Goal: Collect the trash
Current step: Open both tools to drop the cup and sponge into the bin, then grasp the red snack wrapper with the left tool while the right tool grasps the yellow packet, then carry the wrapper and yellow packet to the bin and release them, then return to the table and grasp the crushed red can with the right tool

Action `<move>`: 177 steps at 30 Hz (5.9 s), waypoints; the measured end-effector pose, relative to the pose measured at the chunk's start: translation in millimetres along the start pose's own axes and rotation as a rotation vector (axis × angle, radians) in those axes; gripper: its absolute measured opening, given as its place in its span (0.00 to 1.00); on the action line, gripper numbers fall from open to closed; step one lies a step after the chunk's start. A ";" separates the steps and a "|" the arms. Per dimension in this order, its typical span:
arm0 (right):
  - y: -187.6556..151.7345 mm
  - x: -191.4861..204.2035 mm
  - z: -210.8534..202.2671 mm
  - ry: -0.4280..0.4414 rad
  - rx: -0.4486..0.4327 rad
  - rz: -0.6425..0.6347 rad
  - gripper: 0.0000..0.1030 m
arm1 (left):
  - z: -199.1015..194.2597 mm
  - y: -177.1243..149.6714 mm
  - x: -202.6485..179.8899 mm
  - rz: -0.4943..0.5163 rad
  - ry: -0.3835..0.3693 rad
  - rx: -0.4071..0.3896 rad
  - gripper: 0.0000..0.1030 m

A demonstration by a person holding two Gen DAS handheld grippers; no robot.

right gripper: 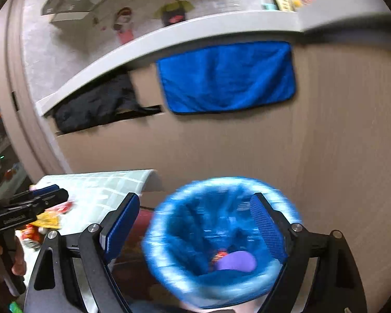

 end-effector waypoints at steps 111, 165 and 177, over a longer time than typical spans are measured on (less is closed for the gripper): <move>-69.1 307.9 92.9 0.440 0.324 -0.321 0.01 | -95.0 -63.5 192.5 -0.210 0.083 -0.005 0.07; -28.3 -81.1 42.1 -0.056 0.128 0.108 0.01 | 116.3 -16.7 -199.0 0.145 -0.325 0.211 0.07; -26.8 -80.2 38.3 -0.056 0.109 0.115 0.45 | 113.3 -7.4 -191.0 0.104 -0.339 0.175 0.39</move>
Point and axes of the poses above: each gripper's, at about its wrist camera, not at the fingertips, and z roughly the way its jaws point, x to its left, y to its top, the point moved 9 cm from there along z, roughly the way its jaws point, and after that the axes turned 6 degrees about y, right-handed, at the moved point
